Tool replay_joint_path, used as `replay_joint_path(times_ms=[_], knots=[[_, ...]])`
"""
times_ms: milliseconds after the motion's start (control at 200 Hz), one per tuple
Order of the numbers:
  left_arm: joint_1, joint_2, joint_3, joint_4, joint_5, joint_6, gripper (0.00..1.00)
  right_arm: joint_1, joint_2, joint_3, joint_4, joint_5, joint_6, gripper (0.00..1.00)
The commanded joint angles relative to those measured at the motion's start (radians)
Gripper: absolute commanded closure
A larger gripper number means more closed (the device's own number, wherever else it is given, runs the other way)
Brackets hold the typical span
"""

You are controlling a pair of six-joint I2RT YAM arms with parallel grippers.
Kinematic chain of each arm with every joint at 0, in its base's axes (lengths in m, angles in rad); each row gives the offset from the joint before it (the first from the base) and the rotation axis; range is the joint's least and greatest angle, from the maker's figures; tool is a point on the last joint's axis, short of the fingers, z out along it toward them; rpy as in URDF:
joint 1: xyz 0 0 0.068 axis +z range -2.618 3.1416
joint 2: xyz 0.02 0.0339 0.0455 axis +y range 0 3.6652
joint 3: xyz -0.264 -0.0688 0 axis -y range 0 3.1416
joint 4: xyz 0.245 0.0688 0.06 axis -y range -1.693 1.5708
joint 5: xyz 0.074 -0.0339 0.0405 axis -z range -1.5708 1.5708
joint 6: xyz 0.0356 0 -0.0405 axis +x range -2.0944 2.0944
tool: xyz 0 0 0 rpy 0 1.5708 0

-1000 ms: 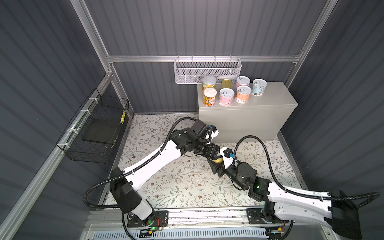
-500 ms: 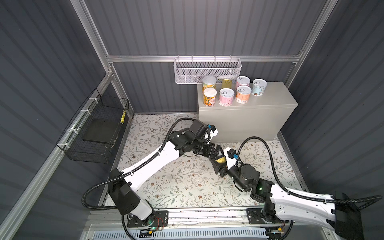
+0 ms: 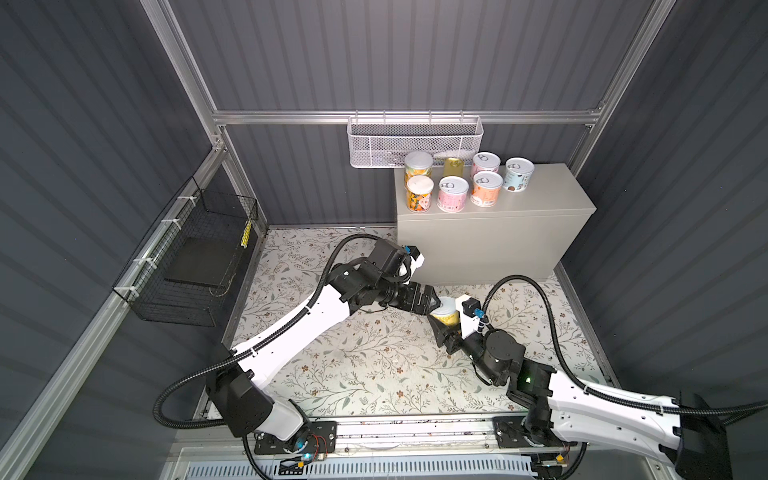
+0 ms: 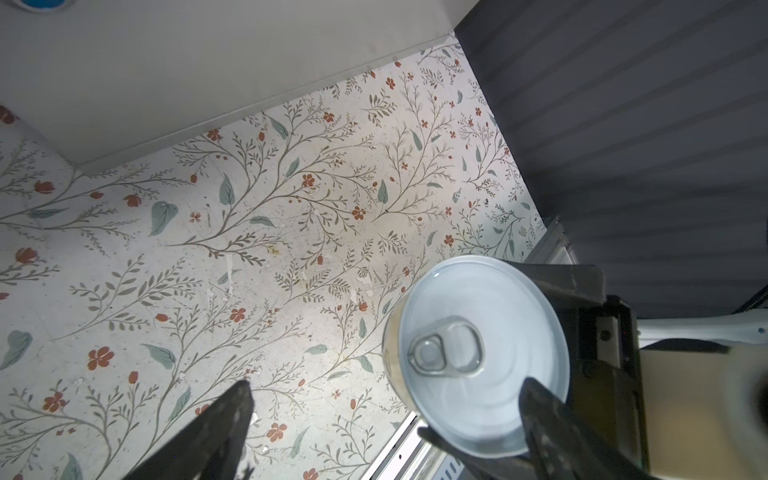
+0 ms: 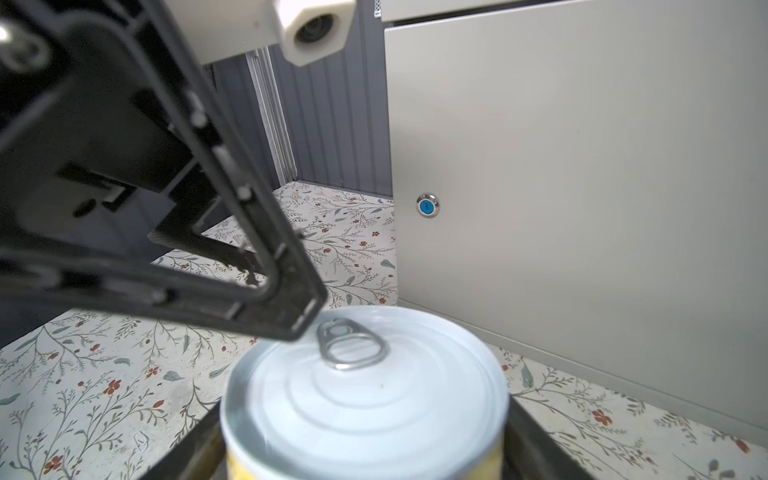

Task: Place and organize the canned foods onto the counter
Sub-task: 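Open the left gripper and withdraw it while the right gripper holds the yellow can, then carry the yellow can with the right gripper up onto the cabinet top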

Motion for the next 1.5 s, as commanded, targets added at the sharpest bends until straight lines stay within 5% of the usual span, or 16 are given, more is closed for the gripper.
replay_joint_path(times_ms=[0,715,1086,1496], knots=[[0.006,-0.075,-0.058,0.005,-0.061,-0.038,0.0,-0.009,-0.05,0.025,0.014,0.053,0.005,0.35],[0.01,-0.37,-0.45,0.245,-0.39,-0.106,0.0,-0.071,-0.116,0.244,-0.329,0.058,0.008,0.36],[0.016,-0.481,-0.584,0.277,-0.419,-0.146,0.0,-0.488,-0.075,0.522,-0.48,-0.295,0.034,0.37],[0.016,-0.605,-0.727,0.312,-0.541,-0.18,0.0,-0.847,0.237,0.945,-0.488,-0.57,0.078,0.36]])
